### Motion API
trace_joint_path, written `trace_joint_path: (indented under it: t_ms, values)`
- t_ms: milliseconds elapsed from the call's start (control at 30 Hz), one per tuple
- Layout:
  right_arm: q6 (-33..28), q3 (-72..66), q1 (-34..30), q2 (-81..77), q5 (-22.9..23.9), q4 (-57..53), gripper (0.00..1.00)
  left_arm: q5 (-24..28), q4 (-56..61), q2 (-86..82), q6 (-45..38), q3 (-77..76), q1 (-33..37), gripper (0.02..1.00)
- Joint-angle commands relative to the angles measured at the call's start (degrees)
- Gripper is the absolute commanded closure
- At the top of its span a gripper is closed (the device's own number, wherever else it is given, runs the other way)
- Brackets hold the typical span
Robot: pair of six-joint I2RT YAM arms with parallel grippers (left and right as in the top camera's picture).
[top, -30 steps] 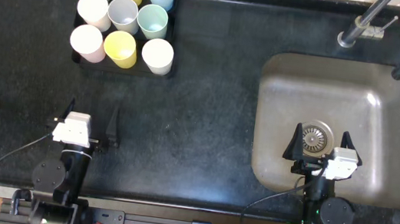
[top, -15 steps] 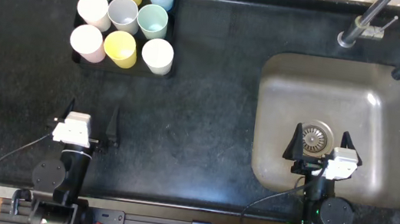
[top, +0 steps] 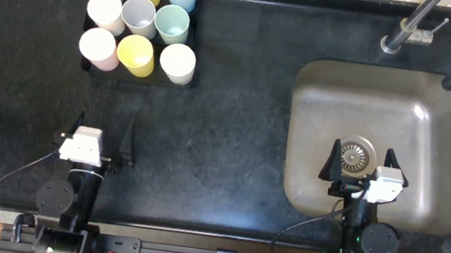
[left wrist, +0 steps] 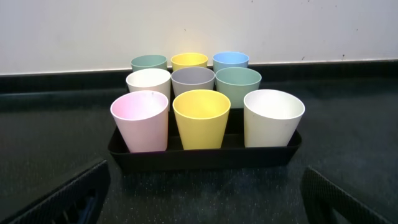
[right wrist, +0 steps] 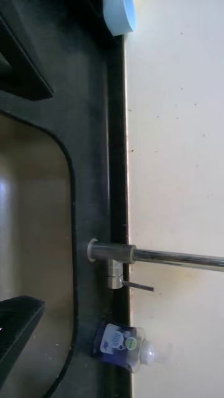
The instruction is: Store Cups
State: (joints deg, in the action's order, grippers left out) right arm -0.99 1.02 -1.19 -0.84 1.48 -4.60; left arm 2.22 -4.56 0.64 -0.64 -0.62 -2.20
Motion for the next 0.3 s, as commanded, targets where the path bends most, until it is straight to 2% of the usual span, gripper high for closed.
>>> trace_joint_path:
  t_ms: [33, 300]
  values:
    - [0.61, -0.76, -0.28, 0.63, -0.42, 0.17, 0.005, 0.72, -0.07, -0.48, -1.07, 0.20, 0.22, 0.020]
    - [0.61, -0.76, -0.28, 0.63, -0.42, 0.20, 0.003, 0.72, -0.07, -0.48, -1.07, 0.20, 0.22, 0.018]
